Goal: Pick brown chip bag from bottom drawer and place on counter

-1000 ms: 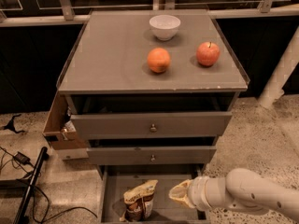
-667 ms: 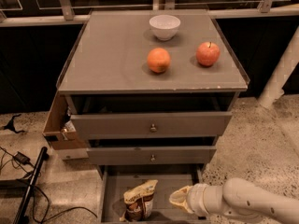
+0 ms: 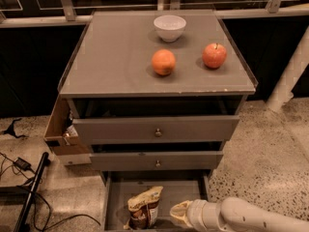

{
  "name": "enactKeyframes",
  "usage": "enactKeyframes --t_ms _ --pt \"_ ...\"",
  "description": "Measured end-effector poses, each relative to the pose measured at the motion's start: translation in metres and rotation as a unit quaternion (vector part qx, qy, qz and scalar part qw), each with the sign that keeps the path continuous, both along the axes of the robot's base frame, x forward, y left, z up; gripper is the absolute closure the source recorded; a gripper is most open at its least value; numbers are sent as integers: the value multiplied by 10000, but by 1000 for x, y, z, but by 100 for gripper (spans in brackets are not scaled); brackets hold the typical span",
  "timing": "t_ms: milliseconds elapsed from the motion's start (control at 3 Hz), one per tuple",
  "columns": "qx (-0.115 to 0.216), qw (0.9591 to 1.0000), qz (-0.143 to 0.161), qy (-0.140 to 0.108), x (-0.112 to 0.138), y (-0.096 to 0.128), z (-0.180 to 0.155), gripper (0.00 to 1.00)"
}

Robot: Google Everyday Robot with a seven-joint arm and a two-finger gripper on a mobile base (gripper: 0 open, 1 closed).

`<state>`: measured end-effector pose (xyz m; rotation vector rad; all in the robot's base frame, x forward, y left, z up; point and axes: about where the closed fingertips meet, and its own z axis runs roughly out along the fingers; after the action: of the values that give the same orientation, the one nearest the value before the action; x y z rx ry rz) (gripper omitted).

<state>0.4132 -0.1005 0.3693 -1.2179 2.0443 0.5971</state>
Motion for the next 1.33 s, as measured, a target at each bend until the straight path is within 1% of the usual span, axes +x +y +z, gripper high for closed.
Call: enactKeyframes --t_ms 333,667,1000,1333 --pt "190 9998 -19 -24 7 7 -30 35" --pt "404 9991 -81 12 15 12 -57 4" --pt "547 9984 -127 72 21 16 -73 0" --pt "727 9971 -153 161 29 27 -94 0"
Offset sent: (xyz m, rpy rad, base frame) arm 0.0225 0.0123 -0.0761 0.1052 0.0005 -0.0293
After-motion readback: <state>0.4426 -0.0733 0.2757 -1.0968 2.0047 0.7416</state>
